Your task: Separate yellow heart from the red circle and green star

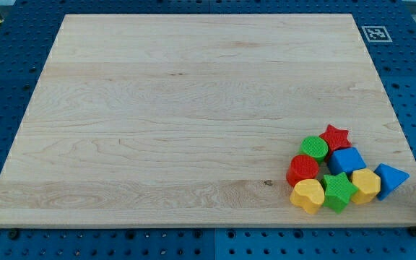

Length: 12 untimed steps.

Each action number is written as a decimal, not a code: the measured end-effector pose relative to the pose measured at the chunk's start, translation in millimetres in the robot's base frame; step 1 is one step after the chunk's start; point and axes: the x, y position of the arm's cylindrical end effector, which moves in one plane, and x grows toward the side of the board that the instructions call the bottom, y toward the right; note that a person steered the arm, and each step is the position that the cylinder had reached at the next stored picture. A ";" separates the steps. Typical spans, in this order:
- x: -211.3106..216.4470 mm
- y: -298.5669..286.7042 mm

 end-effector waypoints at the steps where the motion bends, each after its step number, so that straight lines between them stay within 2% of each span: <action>1: -0.9 -32.4; 2: 0.2 -59.3; 6: -0.6 -77.4; 8: -1.0 -135.5; 12: -1.7 -179.2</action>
